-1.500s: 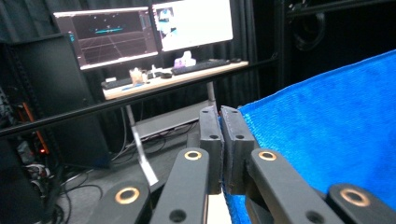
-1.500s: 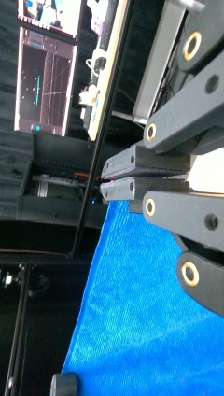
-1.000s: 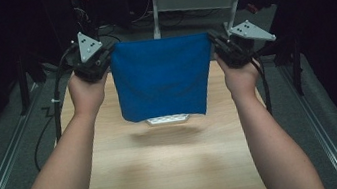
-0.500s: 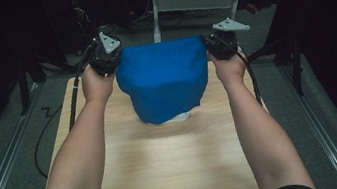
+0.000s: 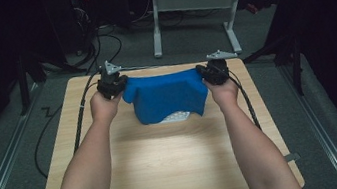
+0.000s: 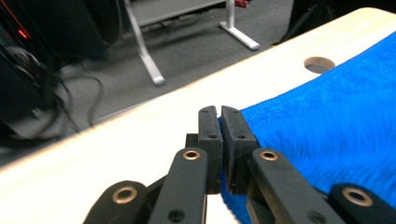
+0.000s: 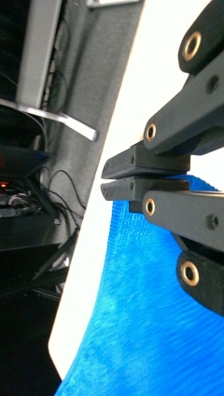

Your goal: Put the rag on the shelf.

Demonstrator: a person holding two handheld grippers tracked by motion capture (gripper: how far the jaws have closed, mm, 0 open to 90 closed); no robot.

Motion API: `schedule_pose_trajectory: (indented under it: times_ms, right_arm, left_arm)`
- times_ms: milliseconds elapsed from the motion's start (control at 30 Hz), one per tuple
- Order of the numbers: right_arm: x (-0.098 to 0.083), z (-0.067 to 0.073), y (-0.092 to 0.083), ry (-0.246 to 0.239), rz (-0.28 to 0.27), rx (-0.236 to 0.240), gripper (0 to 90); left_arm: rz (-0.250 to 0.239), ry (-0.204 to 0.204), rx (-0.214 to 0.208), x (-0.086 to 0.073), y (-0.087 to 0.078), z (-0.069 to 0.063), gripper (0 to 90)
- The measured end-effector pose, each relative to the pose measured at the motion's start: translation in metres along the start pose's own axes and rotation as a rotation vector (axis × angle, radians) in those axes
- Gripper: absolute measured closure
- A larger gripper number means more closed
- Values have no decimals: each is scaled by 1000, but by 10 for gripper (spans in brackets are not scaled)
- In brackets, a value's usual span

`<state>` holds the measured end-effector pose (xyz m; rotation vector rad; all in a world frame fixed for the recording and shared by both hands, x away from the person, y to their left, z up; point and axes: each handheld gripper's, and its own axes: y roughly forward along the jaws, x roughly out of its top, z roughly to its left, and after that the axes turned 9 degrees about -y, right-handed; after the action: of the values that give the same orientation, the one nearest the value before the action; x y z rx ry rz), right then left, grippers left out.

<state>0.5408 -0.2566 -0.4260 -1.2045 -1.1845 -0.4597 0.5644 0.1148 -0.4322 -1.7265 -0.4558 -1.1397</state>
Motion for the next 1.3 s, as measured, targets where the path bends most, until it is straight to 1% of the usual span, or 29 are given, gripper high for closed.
schedule_pose_trajectory:
  times_ms: [33, 67, 133, 167, 200, 233, 267, 300, 333, 400, 500, 667, 900, 1000, 1133, 1200, 1300]
  right_arm:
    - [-6, 0, 1, 12, 4, 8, 889]
    - [-11, 1, 1, 16, 7, 10, 889]
    - [-20, 3, 1, 21, 15, 12, 888]
    - [-25, 4, 1, 28, 14, 15, 889]
    - [-29, 4, 1, 30, 11, 18, 889]
    - [-34, 5, 0, 46, 11, 19, 888]
    - [-39, 6, 0, 58, 13, 19, 888]
    - [-43, 6, -1, 61, 12, 19, 889]
    - [-47, 6, -2, 69, 11, 24, 888]
    - [-53, 8, -3, 86, 20, 37, 888]
    - [-61, 12, -5, 77, 20, 39, 887]
    - [-65, 18, -4, 73, 41, 49, 887]
    - [-68, 28, 1, 68, 63, 71, 887]
    - [-70, 30, 4, 70, 72, 73, 886]
    - [-73, 32, 7, 73, 81, 76, 886]
    - [-74, 33, 8, 80, 87, 79, 886]
    - [-75, 34, 10, 82, 91, 70, 884]
  left_arm:
    - [0, -23, -16, -5, 1, 1, 873]
    - [19, -40, -30, -9, 3, 2, 873]
    - [6, -52, -44, -18, 6, 0, 873]
    - [14, -62, -50, -22, 8, -1, 873]
    - [24, -64, -60, -26, 10, -2, 873]
    - [29, -65, -65, -29, 12, -3, 873]
    - [29, -65, -65, -29, 12, -3, 873]
    - [29, -78, -79, -35, 14, -6, 873]
    - [31, -88, -91, -38, 16, -7, 873]
    - [37, -90, -106, -43, 18, -11, 873]
    - [53, -89, -121, -48, 22, -17, 873]
    - [65, -99, -139, -55, 25, -22, 873]
    - [78, -107, -150, -60, 26, -24, 872]
    - [82, -105, -149, -62, 26, -24, 872]
    - [88, -115, -149, -67, 25, -23, 872]
    - [99, -117, -151, -69, 25, -22, 870]
    - [113, -113, -157, -70, 25, -22, 869]
